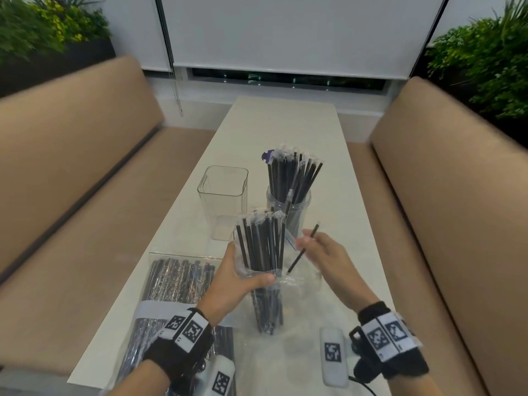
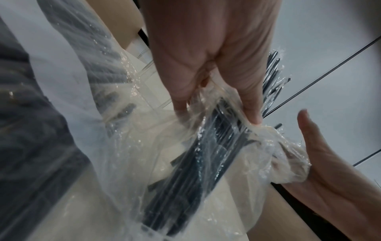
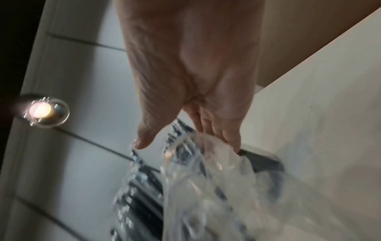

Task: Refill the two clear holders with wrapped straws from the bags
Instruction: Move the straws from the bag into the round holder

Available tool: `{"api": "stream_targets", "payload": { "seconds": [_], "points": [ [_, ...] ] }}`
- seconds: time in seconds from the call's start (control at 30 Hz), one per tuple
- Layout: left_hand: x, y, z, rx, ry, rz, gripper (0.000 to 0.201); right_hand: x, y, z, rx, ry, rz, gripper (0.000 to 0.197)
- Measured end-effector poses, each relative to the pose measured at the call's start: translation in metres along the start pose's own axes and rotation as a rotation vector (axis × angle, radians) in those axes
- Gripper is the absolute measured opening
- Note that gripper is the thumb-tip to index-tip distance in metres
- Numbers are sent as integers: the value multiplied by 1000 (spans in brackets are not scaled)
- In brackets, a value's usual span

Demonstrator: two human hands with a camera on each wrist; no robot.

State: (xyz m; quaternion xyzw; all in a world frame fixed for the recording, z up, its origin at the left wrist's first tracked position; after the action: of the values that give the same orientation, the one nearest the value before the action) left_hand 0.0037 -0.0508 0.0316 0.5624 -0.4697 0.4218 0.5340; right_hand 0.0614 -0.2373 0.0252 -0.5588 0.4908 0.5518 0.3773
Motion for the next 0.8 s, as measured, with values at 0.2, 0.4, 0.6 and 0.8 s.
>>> {"api": "stream_targets", "payload": {
  "seconds": [0.2,0.4,0.6,0.8],
  "points": [
    [-15,-8,5,-89,-56,15,80,-10,-11,39,-157,225,-76,55],
    [-20,-15,14,-184,-216,70,94,-19,-13,60,-43,293,-220,40],
    [-9,-11,24,-228,-356,96,96,-24,-13,31,239,-39,-205,10],
    [-12,-13,38,-159,-268,32,78,-54,-14,-47,409,-372,-210,8]
  ]
}}
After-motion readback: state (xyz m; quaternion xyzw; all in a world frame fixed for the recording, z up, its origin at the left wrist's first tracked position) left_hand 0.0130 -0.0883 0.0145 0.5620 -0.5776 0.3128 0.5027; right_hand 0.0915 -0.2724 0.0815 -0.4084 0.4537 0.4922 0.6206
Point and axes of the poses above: each hand's wrist, its own y-axis away from the middle knuckle, its own z-axis out of the palm, x = y × z, the point moved 2 cm from there along -y, towards the middle knuckle, and after that the axes turned 5 degrees about -y, right-handed, at the moved point
